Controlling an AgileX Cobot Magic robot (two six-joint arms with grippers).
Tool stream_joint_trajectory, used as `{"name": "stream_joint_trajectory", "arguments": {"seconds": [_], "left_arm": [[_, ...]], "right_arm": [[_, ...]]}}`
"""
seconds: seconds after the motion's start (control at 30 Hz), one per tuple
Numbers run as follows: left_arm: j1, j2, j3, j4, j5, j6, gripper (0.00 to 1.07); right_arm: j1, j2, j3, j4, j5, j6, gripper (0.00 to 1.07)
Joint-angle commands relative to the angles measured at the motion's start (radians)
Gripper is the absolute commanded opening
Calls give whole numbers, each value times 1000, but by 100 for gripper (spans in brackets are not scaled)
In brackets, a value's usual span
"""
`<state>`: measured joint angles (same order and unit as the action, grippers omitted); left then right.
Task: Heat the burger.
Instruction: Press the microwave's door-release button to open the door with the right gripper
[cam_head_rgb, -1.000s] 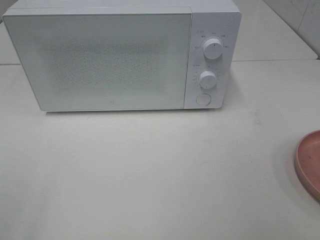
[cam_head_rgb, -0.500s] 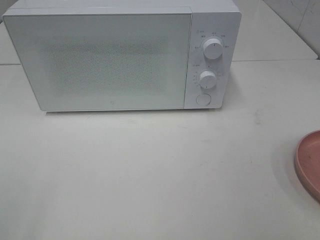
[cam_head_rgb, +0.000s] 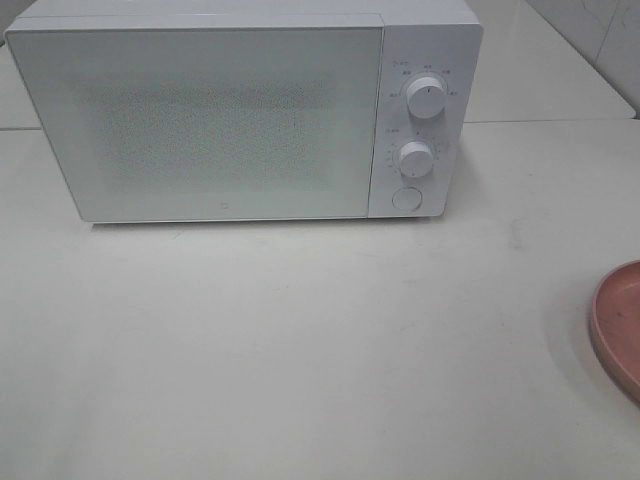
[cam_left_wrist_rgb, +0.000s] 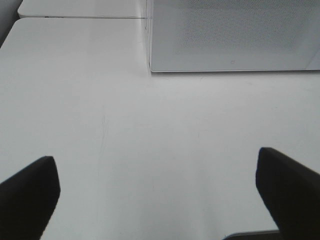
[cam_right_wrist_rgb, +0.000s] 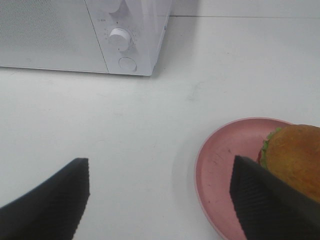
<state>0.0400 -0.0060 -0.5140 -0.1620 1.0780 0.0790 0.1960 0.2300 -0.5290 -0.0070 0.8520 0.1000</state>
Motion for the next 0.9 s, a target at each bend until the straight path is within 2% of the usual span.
{"name": "stream_joint_trajectory", "arguments": {"seconds": [0.03,0.9], "left_arm": [[2,-22,1,-6,-11,-6,100],[2,-22,1,-6,-11,-6,100]], "right_arm": [[-3,64,-9,0,-79,2,75],[-3,445,-9,0,-457,-2,75]]}}
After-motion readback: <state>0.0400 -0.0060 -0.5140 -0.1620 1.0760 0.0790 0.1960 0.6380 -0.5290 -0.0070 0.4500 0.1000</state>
